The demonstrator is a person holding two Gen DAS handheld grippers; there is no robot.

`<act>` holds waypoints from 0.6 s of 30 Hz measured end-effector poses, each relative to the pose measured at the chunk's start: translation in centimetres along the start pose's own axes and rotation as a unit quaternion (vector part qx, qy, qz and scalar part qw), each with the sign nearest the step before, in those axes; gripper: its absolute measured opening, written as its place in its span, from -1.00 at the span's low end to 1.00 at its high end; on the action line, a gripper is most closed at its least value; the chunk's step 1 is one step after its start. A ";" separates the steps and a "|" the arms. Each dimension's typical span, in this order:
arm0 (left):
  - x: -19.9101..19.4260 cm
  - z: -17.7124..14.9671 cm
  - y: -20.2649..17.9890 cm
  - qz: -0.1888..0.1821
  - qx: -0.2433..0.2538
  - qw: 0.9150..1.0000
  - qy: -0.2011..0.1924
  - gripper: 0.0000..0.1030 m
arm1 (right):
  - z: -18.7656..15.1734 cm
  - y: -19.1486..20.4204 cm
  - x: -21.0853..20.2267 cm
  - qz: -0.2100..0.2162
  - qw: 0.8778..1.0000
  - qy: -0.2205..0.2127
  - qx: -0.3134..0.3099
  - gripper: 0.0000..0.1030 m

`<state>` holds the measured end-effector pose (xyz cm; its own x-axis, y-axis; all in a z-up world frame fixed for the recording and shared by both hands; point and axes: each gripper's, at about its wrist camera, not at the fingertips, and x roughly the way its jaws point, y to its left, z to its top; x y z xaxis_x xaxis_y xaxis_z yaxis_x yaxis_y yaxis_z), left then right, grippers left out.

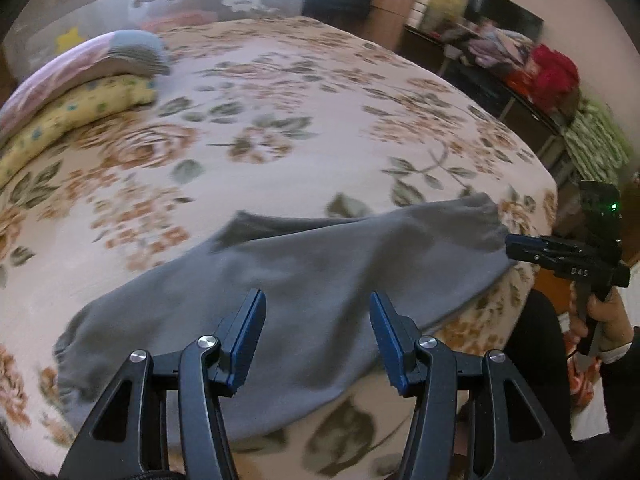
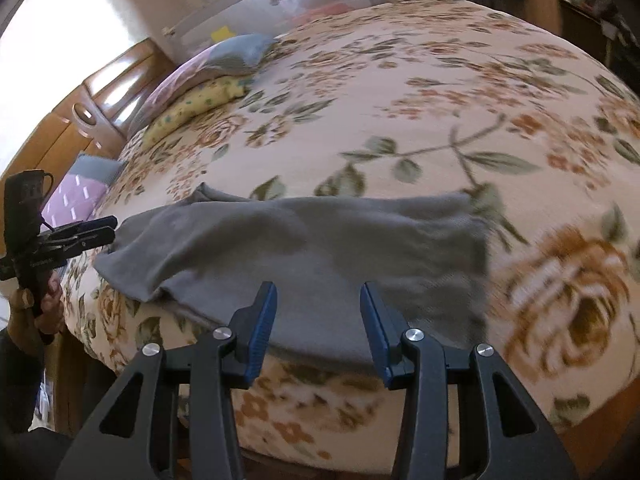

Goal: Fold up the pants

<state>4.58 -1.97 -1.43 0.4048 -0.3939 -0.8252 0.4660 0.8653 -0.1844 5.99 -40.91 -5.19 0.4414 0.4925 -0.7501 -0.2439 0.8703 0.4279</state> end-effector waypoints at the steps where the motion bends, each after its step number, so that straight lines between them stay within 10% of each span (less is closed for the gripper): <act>1: 0.4 0.3 -0.6 -0.008 0.005 1.000 0.004 0.06 | -0.3 -0.6 -0.4 -0.004 1.000 -0.003 0.008 -0.12; 18: 8.0 6.7 -12.2 -0.089 0.164 0.980 0.070 0.08 | -3.5 -6.3 -2.4 -0.032 0.992 -0.022 0.122 0.14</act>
<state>7.39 -17.80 -2.23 0.1933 -0.4636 -0.8647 0.7566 0.6315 -0.1695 3.47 -47.56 -7.87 0.4878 0.4301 -0.7597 -0.0006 0.8704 0.4924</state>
